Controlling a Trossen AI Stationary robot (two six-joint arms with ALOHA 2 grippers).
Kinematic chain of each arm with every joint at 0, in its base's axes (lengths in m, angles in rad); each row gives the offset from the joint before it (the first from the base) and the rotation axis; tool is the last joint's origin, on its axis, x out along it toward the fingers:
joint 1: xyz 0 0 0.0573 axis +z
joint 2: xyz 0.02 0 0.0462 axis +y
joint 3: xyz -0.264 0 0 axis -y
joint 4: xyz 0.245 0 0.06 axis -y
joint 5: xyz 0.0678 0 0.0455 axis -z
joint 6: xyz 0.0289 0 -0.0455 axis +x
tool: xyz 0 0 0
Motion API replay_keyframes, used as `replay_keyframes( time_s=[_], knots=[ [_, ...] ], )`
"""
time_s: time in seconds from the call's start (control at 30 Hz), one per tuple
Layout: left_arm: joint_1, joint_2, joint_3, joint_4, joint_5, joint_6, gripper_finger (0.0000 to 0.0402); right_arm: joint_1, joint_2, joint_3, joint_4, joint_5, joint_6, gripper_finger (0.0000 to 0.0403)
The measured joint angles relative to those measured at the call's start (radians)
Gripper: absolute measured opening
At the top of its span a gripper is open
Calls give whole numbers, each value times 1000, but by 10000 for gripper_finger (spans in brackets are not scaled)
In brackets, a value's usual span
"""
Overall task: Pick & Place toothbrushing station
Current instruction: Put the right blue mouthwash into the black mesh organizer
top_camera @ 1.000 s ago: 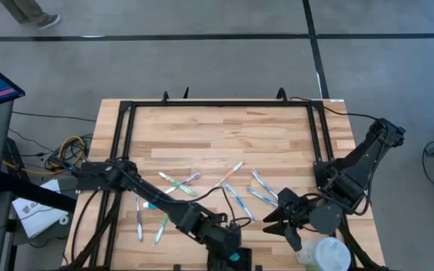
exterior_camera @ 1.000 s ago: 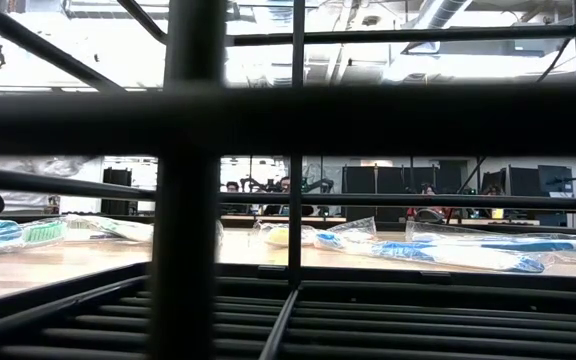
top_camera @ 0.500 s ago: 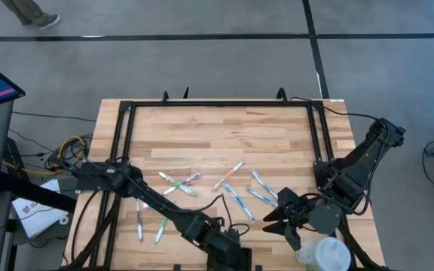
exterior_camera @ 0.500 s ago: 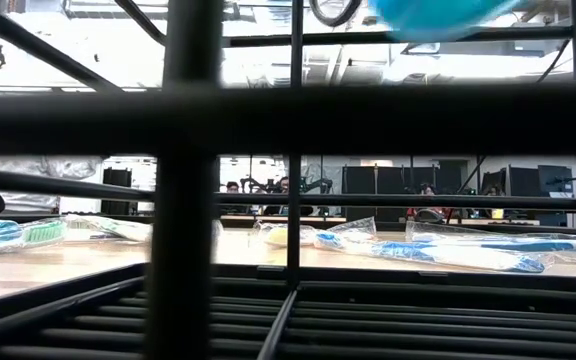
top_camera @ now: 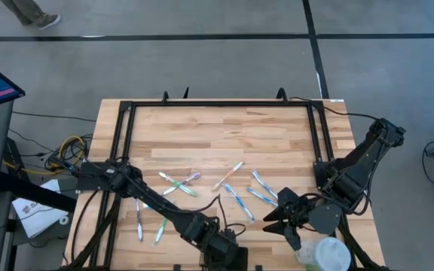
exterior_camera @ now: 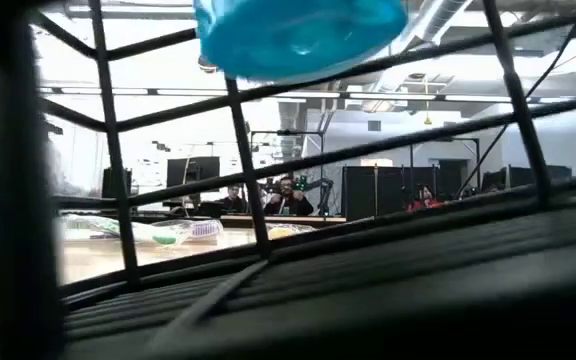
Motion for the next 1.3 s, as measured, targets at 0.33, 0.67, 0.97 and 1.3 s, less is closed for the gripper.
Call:
replay_keyframes(
  time_s=[0.33, 0.67, 0.97, 1.3],
  knots=[
    [20, 0, 0, 50, -13, 16, 88, 0, 0, 0, -7, 0, -1, 161],
    [16, 0, 0, 131, -15, 42, 89, 0, 0, 0, -7, 0, -17, 161],
    [5, 62, 0, 160, 24, 40, 89, -1, 0, 0, -7, 4, -20, 161],
    [5, 62, 0, 160, -30, 69, 89, -1, 0, 0, -7, 4, -19, 161]
  ],
)
